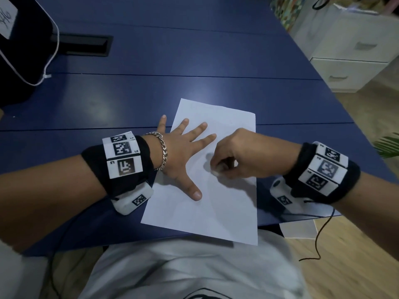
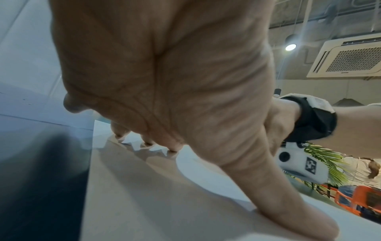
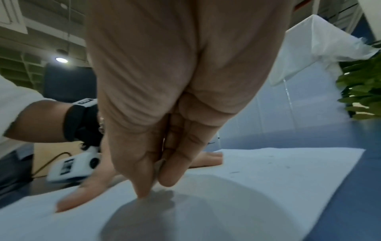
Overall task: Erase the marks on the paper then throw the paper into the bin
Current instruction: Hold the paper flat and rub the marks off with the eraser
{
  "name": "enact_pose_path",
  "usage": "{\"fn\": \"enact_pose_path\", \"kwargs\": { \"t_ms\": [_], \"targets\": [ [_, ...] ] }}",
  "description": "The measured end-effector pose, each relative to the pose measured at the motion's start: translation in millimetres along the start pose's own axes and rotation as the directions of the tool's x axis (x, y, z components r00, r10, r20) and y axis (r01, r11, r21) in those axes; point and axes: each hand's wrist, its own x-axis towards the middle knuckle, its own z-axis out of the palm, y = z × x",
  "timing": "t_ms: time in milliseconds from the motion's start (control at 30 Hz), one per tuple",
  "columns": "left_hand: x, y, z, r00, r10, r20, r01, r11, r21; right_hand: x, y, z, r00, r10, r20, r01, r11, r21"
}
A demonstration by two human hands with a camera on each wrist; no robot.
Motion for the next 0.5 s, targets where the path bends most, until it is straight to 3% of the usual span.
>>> {"fn": "enact_pose_path", "kwargs": {
  "t_ms": [133,267,500],
  "targets": [
    [-1,1,0,1.0,-0.007,0.004,0.007,1.0,-0.002,-3,13,-3,0.982,0.145,-0.12,-0.144,0.989,0.021],
    [-1,1,-1,1.0,-0.005,0.005,0.005,1.0,0.002,-6,-16,12,0.998,0.038,-0.047,-0.038,0.999,0.001],
    [-6,-9,4,0.998,0.025,-0.052,-0.026,1.0,-0.013,-15,11,10,0.949,0.25,-0.194,-0.227,0.965,0.13]
  ]
}}
